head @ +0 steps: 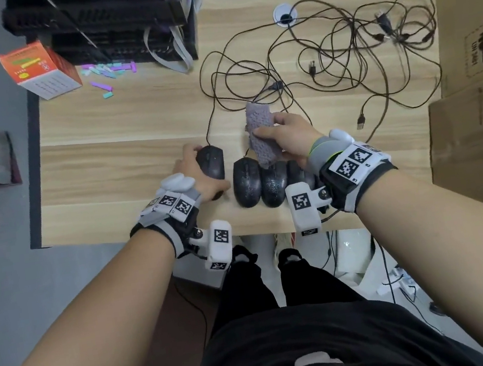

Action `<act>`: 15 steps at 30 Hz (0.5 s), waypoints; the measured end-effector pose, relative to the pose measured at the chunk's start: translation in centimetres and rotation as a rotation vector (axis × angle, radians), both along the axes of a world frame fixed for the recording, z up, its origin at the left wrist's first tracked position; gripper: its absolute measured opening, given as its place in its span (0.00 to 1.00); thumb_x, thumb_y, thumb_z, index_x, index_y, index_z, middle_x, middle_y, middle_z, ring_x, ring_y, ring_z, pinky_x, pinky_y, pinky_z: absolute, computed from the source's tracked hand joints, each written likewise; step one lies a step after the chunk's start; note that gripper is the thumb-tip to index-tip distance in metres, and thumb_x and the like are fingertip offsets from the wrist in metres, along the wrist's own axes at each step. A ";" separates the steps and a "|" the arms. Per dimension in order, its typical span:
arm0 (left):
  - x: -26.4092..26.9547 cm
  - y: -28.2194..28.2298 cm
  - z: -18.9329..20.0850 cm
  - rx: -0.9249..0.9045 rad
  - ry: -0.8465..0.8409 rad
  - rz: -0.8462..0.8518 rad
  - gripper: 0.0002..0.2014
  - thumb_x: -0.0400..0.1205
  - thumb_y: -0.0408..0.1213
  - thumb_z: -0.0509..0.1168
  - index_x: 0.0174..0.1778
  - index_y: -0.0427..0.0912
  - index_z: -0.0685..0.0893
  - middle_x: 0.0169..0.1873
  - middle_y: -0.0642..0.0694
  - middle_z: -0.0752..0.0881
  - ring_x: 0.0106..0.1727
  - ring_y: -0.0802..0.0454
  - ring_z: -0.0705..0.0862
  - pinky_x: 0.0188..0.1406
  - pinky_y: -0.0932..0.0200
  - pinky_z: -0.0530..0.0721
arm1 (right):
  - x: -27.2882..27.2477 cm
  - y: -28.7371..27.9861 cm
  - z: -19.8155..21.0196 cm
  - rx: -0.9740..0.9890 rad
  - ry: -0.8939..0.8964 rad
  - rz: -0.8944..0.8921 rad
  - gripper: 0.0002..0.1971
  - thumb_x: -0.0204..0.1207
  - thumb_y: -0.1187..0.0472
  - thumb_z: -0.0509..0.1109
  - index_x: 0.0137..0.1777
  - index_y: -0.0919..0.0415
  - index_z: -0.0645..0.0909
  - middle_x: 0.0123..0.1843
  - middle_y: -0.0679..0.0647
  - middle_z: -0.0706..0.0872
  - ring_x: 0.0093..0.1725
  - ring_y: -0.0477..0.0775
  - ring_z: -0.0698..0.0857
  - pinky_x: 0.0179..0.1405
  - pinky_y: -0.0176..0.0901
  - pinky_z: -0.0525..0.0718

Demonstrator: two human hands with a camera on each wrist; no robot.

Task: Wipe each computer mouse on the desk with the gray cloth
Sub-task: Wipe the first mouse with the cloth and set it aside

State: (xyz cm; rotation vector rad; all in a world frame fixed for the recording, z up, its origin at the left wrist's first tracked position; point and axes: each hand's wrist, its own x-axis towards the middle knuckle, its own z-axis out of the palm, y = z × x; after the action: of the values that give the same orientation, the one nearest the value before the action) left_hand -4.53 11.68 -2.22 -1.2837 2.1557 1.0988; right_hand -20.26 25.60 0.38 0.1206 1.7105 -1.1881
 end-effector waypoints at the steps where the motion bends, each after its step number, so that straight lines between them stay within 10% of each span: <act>1: -0.4 -0.1 1.0 0.011 0.047 0.017 0.50 0.59 0.45 0.85 0.75 0.53 0.66 0.60 0.46 0.81 0.56 0.44 0.82 0.51 0.54 0.81 | 0.0 -0.3 0.4 -0.007 0.003 0.018 0.14 0.77 0.62 0.73 0.61 0.62 0.81 0.54 0.60 0.90 0.48 0.60 0.91 0.41 0.53 0.91; 5: -2.4 -0.5 5.2 0.069 0.165 0.056 0.40 0.68 0.40 0.83 0.74 0.48 0.71 0.56 0.51 0.80 0.54 0.51 0.80 0.51 0.64 0.77 | 0.2 -1.4 3.1 -0.092 0.024 0.092 0.13 0.80 0.65 0.69 0.63 0.60 0.80 0.57 0.60 0.89 0.54 0.61 0.90 0.46 0.57 0.91; 8: -3.9 -0.6 7.8 0.169 0.250 0.105 0.23 0.72 0.34 0.82 0.55 0.50 0.77 0.45 0.58 0.82 0.45 0.60 0.80 0.39 0.77 0.76 | 0.0 -1.9 5.1 -0.181 0.060 0.067 0.14 0.79 0.68 0.69 0.64 0.62 0.77 0.58 0.63 0.88 0.53 0.63 0.89 0.44 0.59 0.90; 11: -4.8 -0.5 9.7 0.238 0.348 0.217 0.25 0.64 0.37 0.85 0.50 0.51 0.79 0.46 0.54 0.86 0.46 0.59 0.85 0.53 0.63 0.85 | -0.6 -2.1 6.8 -0.246 0.124 0.017 0.17 0.78 0.70 0.71 0.63 0.60 0.71 0.55 0.66 0.89 0.49 0.67 0.90 0.39 0.66 0.90; 15: -5.9 -0.6 11.1 0.333 0.403 0.324 0.50 0.49 0.51 0.85 0.69 0.48 0.74 0.59 0.47 0.87 0.59 0.47 0.88 0.63 0.40 0.87 | -1.5 -2.0 8.5 -0.292 0.207 -0.007 0.15 0.77 0.72 0.72 0.54 0.57 0.70 0.52 0.69 0.88 0.42 0.66 0.90 0.35 0.63 0.90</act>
State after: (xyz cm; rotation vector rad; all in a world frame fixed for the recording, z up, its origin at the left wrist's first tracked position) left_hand -10.41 11.09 8.89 -1.3706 1.9395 1.8995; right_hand -21.78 23.60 8.86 -0.1804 1.6908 -1.4835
